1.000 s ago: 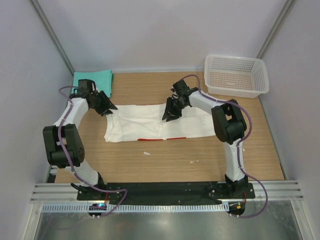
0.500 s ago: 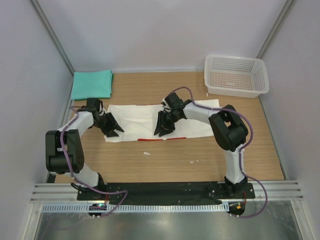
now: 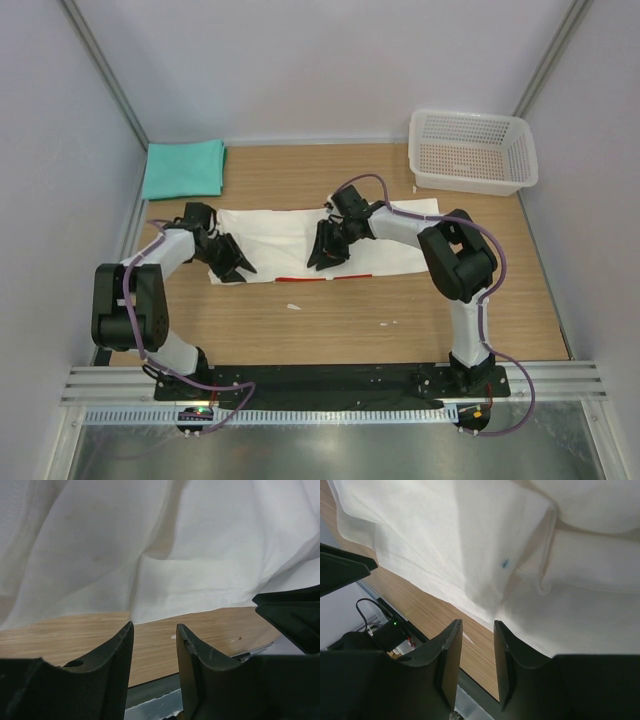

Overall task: Fold and stack the t-shirts
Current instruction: Fold the tshirt

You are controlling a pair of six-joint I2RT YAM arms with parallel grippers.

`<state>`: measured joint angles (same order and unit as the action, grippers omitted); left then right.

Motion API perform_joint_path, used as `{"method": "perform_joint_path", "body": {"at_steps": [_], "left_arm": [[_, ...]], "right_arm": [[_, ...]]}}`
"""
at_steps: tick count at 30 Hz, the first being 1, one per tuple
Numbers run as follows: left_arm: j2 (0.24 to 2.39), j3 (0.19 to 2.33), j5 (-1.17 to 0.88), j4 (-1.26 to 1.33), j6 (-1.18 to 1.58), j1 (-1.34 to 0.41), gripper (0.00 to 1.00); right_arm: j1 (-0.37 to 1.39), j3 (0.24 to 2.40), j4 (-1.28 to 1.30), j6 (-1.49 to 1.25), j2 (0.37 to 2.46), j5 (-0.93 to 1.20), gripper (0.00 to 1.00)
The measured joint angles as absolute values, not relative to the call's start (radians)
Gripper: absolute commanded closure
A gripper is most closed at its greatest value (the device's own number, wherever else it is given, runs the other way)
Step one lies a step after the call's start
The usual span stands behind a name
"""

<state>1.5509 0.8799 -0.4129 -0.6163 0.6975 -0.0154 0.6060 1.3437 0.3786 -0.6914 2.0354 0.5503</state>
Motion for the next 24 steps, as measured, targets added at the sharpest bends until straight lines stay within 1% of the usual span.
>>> {"method": "perform_joint_path", "body": {"at_steps": [7,13,17,24], "left_arm": [[1.554,0.861,-0.41,-0.597,0.727,-0.041,0.62],[1.547,0.843,-0.384,-0.599,0.738,-0.041,0.61],[1.499,0.841,-0.352,-0.609,0.752,-0.041,0.59],[1.483,0.83,-0.333,-0.611,0.756,-0.041,0.6]], "right_arm": [[0.606,1.344,0.366,-0.692,2.038,0.553,0.64],[0.606,1.344,0.362,-0.691,2.052,0.553,0.65],[0.606,1.343,0.362,-0.691,2.058,0.553,0.65],[0.608,1.343,0.358,-0.692,2.069,0.554,0.65]]}}
